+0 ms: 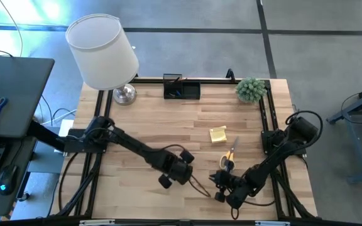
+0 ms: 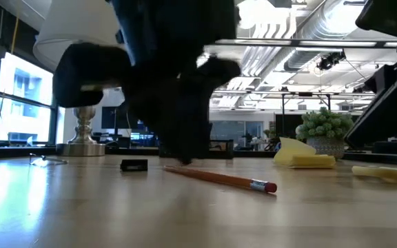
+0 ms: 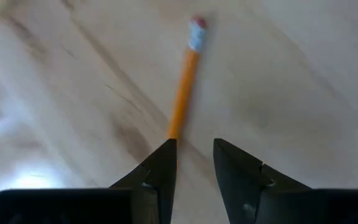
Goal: Pick and place office supplies into organizer
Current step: Put the orange pencil into the black desk organizer
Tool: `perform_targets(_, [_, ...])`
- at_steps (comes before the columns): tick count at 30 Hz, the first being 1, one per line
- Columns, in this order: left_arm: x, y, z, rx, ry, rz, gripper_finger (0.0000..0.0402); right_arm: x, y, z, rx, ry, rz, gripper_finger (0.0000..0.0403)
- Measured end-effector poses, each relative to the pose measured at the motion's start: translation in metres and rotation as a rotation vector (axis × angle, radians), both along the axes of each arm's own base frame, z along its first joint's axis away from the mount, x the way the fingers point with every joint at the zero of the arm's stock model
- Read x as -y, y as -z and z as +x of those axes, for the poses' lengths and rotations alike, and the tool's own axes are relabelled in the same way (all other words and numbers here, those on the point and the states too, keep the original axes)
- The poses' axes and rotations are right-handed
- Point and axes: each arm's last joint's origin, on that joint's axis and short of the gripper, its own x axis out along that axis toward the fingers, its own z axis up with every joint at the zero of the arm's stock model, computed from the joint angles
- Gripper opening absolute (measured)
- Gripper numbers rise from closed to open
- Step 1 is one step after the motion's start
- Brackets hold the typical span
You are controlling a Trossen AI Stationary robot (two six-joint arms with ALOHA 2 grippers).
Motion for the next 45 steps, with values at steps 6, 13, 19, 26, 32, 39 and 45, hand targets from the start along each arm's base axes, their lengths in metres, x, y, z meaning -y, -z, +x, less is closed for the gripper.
perform_targets(6, [-0.018,0.002,0.003,-0.013,-0.015,0.016,0.0097,0.001,0.000,-0.001,0.002,0.004,-0.030,0.0058])
perform_targets(13, [-0.023,0.002,0.007,0.001,0.017,-0.006,0.0097,0.002,0.001,-0.002,-0.001,0.008,-0.045,0.0057])
perform_targets(19, [-0.023,0.018,0.007,-0.052,0.017,0.007,0.0097,0.002,0.002,-0.004,-0.020,0.002,-0.058,0.0052])
perform_targets(26, [-0.023,0.027,0.009,-0.050,-0.053,0.011,0.0097,0.003,0.002,-0.005,-0.027,0.004,-0.064,0.0044])
perform_targets(32, [-0.023,0.027,0.012,-0.015,-0.167,-0.022,0.0069,0.002,0.001,-0.003,-0.002,0.012,-0.056,0.0037])
perform_targets(39, [-0.022,0.027,0.015,0.016,-0.260,-0.084,0.0014,0.000,-0.002,0.000,0.061,0.027,-0.078,0.0036])
perform_targets(45, [-0.023,0.024,0.016,0.049,-0.341,-0.094,0.0008,0.001,0.001,0.000,-0.062,-0.122,-0.095,0.0051])
